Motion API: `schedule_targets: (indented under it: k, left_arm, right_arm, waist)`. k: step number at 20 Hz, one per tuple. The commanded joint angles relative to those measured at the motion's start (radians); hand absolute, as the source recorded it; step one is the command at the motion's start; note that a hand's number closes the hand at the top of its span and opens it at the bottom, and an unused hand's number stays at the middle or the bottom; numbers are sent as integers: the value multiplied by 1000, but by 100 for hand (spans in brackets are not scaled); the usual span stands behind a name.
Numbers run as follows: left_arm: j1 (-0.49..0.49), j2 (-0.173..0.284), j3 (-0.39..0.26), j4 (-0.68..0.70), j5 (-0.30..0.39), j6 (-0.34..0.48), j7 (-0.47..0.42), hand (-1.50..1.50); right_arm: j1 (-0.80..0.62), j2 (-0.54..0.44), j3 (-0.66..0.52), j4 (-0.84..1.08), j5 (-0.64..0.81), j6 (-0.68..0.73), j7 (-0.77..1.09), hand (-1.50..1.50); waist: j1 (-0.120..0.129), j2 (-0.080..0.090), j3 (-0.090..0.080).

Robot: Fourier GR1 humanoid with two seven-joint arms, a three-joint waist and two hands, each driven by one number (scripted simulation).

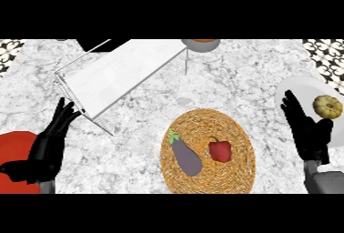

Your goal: Pick the bell pepper from the placemat and place it in the tiered shelf

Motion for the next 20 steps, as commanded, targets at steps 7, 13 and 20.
schedule_targets:
  k: [7, 13, 20]
  left_arm:
    - [72, 1, 9, 133, 72, -25, 269, 0]
    - [-75, 26, 24, 230, 109, -84, 399, 0]
    - [-114, 17, 19, 254, 94, -84, 427, 0]
  right_arm:
    - [183, -260, -152, -68, 281, -201, -118, 150]
    - [367, -48, -236, -169, 13, -65, -372, -150]
    - [576, -170, -167, -419, 61, 118, -371, -150]
  waist:
    - [-73, 23, -13]
    - [5, 1, 2]
    - [2, 1, 1]
